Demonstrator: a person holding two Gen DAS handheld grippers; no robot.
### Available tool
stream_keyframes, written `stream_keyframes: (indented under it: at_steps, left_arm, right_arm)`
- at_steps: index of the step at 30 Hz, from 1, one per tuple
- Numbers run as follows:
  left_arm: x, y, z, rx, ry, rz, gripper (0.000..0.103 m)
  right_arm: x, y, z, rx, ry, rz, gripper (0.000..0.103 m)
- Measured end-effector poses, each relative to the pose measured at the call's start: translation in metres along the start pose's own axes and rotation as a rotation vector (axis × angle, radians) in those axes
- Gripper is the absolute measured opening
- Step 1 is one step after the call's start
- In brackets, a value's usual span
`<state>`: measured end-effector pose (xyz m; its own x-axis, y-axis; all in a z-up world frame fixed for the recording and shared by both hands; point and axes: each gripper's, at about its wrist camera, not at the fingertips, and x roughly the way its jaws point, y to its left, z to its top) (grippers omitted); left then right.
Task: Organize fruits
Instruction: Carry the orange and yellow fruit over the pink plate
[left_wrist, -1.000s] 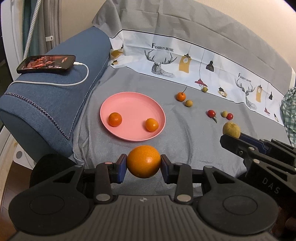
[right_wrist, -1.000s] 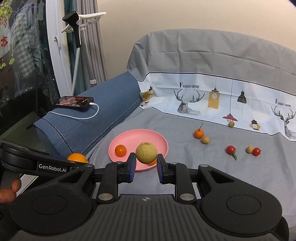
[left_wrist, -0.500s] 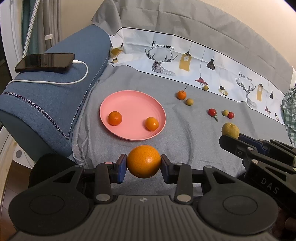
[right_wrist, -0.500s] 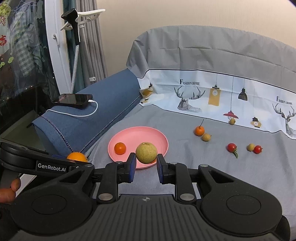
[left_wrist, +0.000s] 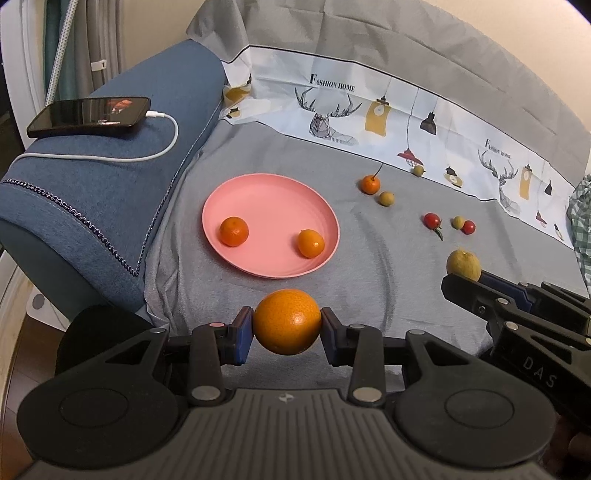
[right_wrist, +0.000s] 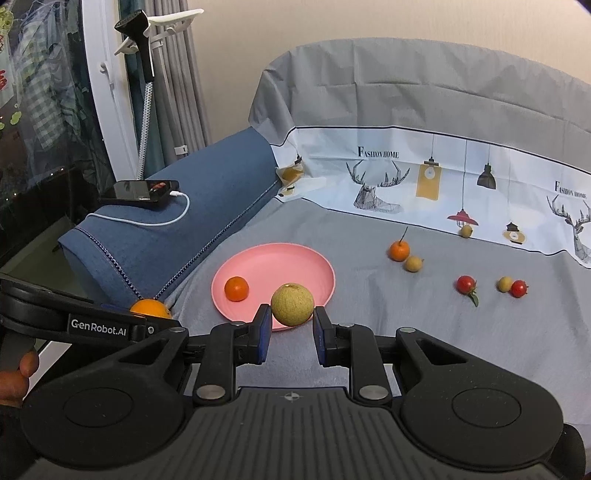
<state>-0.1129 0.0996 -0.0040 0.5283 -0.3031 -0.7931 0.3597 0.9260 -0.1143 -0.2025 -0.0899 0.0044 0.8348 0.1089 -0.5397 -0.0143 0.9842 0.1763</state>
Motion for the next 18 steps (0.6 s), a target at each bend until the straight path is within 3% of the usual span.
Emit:
stream_keyframes:
  at_steps: [8,18]
  left_arm:
    - [0.023,0.007,0.018,-0.019,0.022,0.026,0.042]
    - [0.075,0.015,0.062,-0.021,0.034,0.098,0.042]
  right_arm:
    - [0.023,-0.01,0.005,0.022,0.025,-0.006,0.025]
    - [0.083,-0.011,0.02,-0.003,0.054,0.002,0.025]
